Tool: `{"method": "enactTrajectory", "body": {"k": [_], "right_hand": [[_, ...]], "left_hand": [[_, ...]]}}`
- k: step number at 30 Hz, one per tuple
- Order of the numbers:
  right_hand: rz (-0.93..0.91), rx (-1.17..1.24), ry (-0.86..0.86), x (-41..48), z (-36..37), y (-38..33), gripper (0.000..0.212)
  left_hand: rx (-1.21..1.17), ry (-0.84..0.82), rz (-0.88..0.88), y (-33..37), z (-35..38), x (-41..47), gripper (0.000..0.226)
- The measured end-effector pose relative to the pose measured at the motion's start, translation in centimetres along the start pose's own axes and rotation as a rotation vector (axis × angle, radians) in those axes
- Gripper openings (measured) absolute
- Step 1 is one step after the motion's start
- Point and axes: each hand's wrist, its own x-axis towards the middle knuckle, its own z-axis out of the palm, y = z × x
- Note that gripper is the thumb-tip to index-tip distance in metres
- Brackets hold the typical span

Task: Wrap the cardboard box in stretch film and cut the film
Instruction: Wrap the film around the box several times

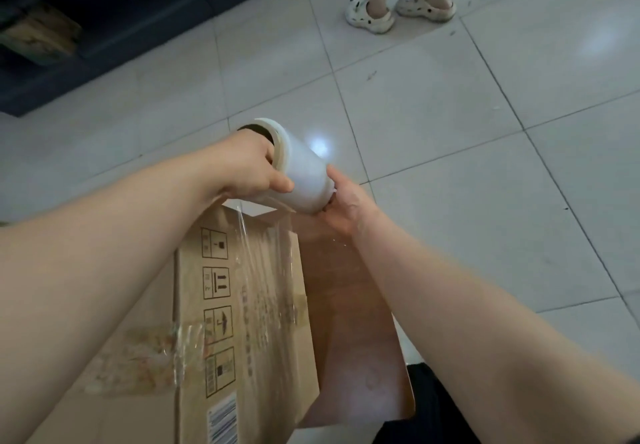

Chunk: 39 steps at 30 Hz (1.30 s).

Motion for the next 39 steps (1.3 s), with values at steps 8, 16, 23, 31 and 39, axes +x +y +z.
{"method": "enactTrajectory", "body": {"k": [8,16,23,31,39], "right_hand": [[0.027,0.020,-0.063,1.5,1.2,-0.4,0.036],[0.104,-0.058,0.020,5.2,2.5,-0.7,0.026],[0.255,-0.235,-0.074,7.8,5.3,-2.4,0.031],[0.385,-0.261,-0.193,10.0,7.0,-2.5,0.046],[0.384,-0.307,-0.168,12.8,8.0,-2.4,0.044]], "left_hand": [[-0.691,-0.154,-0.251,-1.1,-1.6,2.0,0.054],[-0.488,-0.013,-0.273,-2.5,-1.8,4.7,0.037],[-0.244,-0.014,-0.349,-3.5,-3.5,5.1,0.028],[-1.182,0.037,-0.597,-5.0,-4.2,6.7,0.036],[-1.117,0.162,-0.637,-6.6,-4.5,8.4,0.049]]}}
